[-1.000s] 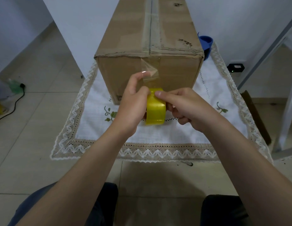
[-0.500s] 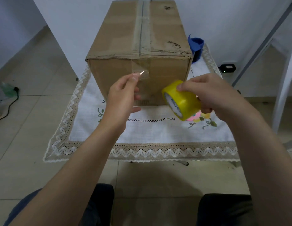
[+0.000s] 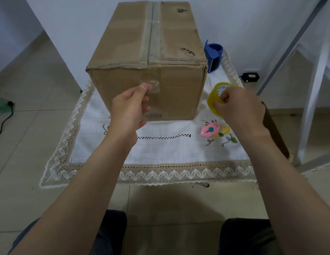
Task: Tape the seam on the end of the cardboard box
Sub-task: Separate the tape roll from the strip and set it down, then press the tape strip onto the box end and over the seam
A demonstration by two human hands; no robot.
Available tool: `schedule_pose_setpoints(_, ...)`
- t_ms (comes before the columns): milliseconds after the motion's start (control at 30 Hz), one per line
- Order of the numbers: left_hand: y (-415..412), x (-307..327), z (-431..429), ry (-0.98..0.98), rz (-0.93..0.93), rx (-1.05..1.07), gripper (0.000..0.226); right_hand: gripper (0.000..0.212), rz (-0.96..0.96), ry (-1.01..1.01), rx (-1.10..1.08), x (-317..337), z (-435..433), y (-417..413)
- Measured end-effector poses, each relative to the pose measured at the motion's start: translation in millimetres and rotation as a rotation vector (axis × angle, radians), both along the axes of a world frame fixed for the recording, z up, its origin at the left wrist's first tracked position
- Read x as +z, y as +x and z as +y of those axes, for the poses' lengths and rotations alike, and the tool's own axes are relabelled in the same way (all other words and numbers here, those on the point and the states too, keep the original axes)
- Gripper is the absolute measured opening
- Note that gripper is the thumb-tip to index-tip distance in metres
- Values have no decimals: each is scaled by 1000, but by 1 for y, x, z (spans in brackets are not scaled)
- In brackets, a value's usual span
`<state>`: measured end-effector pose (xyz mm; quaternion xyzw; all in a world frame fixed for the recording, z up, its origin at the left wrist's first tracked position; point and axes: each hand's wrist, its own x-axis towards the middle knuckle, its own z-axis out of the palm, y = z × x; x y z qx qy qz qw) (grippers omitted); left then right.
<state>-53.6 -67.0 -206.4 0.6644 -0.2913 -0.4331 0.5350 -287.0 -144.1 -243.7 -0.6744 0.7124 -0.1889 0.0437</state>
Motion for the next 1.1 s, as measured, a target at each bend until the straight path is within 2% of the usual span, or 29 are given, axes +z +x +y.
schedule_pose_setpoints(67,1,-2,0,-10,-7,-3,18,17,8,15,16,-3,-1,4)
schedule_pose_setpoints(133,3,-4,-1,-22,-10,3,17,20,-21,-128,32,6,3,11)
schedule_pose_setpoints(200,6,-4,-2,-29,-2,8,18,22,-135,-335,77,24,13,23)
schedule_pose_setpoints(267,8,-5,-2,-34,4,3,19,30,-314,-383,178,41,25,39)
schedule_pose_setpoints(367,8,-5,-1,-44,23,-11,16,40,-652,-50,282,50,41,71)
schedule_pose_setpoints(433,8,-4,0,-51,37,-23,15,43,-749,126,305,47,45,87)
schedule_pose_setpoints(500,9,-4,1,-48,48,-28,15,44,-839,204,302,44,44,98)
schedule_pose_setpoints(600,11,-5,1,-46,59,-39,15,41,-964,247,264,43,37,107)
schedule_pose_setpoints(767,14,-5,1,-39,73,-42,14,27,-1050,258,237,43,32,117)
schedule_pose_setpoints(967,19,-10,-2,-75,0,-33,13,36,-1128,226,233,34,29,121)
schedule_pose_setpoints(1100,17,-11,-3,-182,-78,-12,20,36,-1197,141,301,29,33,124)
